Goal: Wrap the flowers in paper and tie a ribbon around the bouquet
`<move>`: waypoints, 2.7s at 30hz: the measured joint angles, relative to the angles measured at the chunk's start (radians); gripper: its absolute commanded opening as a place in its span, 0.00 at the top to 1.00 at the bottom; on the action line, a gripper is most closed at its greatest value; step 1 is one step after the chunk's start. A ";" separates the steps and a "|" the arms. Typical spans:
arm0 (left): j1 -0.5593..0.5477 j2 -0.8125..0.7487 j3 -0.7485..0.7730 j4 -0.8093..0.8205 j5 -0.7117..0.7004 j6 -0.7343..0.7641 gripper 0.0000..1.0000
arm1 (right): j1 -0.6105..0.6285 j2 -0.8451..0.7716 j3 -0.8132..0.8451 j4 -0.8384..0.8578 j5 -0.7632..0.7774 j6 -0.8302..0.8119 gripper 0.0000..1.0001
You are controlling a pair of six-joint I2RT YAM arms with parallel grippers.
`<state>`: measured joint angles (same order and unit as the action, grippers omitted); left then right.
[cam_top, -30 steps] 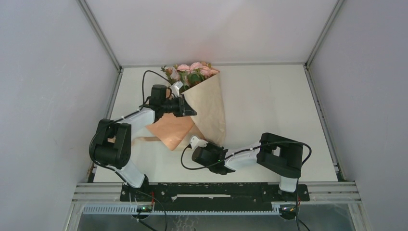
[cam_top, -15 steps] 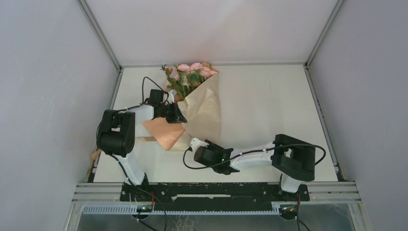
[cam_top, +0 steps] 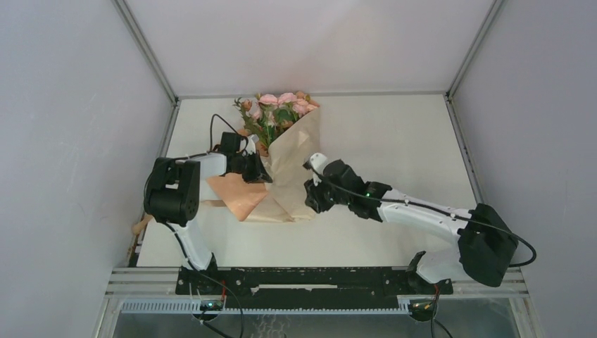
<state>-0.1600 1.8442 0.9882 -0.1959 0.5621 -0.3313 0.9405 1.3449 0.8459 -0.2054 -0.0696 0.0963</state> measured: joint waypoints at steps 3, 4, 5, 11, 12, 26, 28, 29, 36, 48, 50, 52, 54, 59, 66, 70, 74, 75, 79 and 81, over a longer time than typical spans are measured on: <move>0.000 0.005 0.005 0.000 0.001 0.000 1.00 | -0.069 0.046 0.002 0.094 -0.040 0.076 0.76; 0.000 0.005 0.005 0.000 0.002 0.000 1.00 | -0.078 0.082 0.007 0.121 -0.050 0.102 0.78; 0.000 0.005 0.005 0.000 0.002 0.000 1.00 | -0.081 0.118 0.011 0.145 -0.058 0.123 0.81; 0.000 0.005 0.005 0.000 0.001 0.000 1.00 | -0.081 0.337 0.014 0.214 -0.106 0.219 0.98; 0.000 0.005 0.005 0.000 0.000 0.000 1.00 | -0.081 0.361 0.013 0.213 -0.109 0.230 0.99; 0.004 0.005 0.005 -0.001 0.002 0.000 1.00 | -0.169 0.037 -0.220 0.099 -0.119 0.360 0.36; 0.004 0.005 0.005 0.000 0.003 0.000 1.00 | -0.241 0.025 -0.219 0.138 -0.155 0.386 0.30; 0.004 0.005 0.005 0.000 0.003 0.000 1.00 | -0.273 0.035 -0.219 0.169 -0.180 0.399 0.29; 0.005 0.005 0.005 0.000 0.005 0.003 1.00 | -0.390 0.309 -0.170 0.377 -0.370 0.528 0.56; -0.024 -0.004 0.005 -0.018 -0.002 0.048 1.00 | -0.418 0.390 -0.204 0.554 -0.460 0.655 1.00; -0.062 -0.008 0.005 -0.034 0.000 0.062 1.00 | -0.423 0.297 -0.274 0.540 -0.419 0.662 1.00; -0.108 -0.010 0.005 -0.047 0.006 0.073 1.00 | -0.410 0.192 -0.343 0.509 -0.370 0.669 1.00; -0.143 -0.014 0.005 -0.060 0.021 0.079 1.00 | -0.369 0.074 -0.429 0.488 -0.307 0.694 0.96; -0.187 -0.031 -0.003 -0.077 0.025 0.100 1.00 | -0.278 -0.103 -0.547 0.357 -0.211 0.769 0.49; -0.163 -0.061 -0.038 -0.076 -0.010 0.122 1.00 | -0.328 -0.317 -0.467 0.096 -0.093 0.695 0.66; -0.159 -0.061 -0.040 -0.072 -0.009 0.120 1.00 | -0.440 -0.203 -0.345 0.196 -0.187 0.592 0.87; -0.149 -0.082 -0.063 -0.060 -0.008 0.118 1.00 | -0.476 0.088 -0.153 0.305 -0.280 0.526 0.96; -0.146 -0.085 -0.066 -0.059 -0.006 0.116 1.00 | -0.477 0.156 -0.108 0.329 -0.302 0.513 0.98; -0.133 -0.084 -0.072 -0.052 0.012 0.105 1.00 | -0.497 0.367 0.055 0.373 -0.359 0.501 1.00; -0.122 -0.075 -0.076 -0.049 0.027 0.097 1.00 | -0.529 0.462 0.129 0.376 -0.371 0.503 1.00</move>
<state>-0.2825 1.7695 0.9123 -0.2451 0.5896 -0.2340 0.4118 1.8065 0.9745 0.1703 -0.4404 0.5991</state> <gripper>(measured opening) 0.005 0.006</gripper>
